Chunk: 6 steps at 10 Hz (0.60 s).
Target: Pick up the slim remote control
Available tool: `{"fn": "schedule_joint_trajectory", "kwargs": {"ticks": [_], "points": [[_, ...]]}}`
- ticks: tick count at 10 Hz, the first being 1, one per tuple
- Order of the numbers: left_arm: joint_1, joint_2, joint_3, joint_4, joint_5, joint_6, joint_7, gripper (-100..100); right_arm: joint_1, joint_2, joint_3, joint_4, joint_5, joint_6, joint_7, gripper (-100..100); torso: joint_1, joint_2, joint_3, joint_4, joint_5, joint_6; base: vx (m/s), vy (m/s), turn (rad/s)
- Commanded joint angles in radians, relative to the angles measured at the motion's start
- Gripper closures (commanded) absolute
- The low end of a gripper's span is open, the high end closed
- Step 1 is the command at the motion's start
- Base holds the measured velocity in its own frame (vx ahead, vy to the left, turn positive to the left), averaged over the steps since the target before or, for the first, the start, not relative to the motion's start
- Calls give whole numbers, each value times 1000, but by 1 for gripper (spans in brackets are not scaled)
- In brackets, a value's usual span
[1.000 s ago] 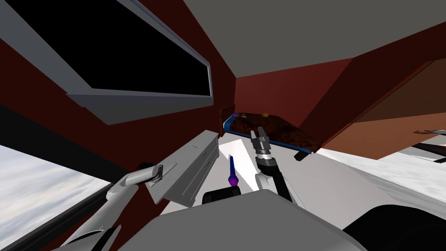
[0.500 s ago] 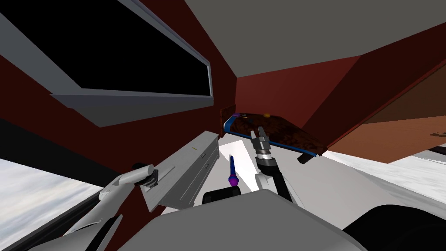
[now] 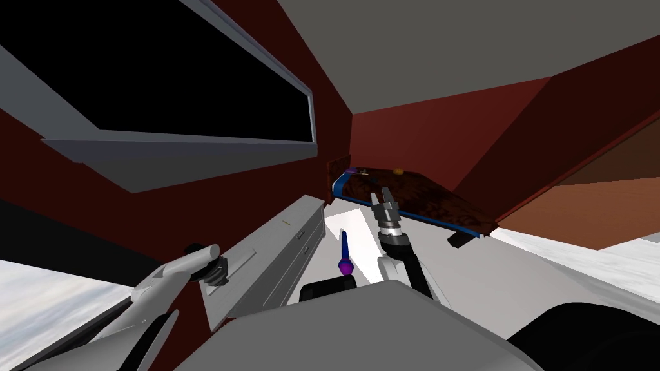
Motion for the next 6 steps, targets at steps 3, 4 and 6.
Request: {"fn": "schedule_joint_trajectory", "kwargs": {"ticks": [3,4,6], "points": [[-30,15,28,63,17,61,4,-100,0,0,0,0,0,0,0,0,-1,4,2,1,0,0,62,-8,18],[-30,15,28,71,17,61,4,-100,0,0,0,0,0,0,0,0,-2,4,2,1,0,0,60,-8,20],[-53,30,58,133,34,116,9,-100,0,0,0,0,0,0,0,0,0,3,2,1,0,0,80,14,27]]}}
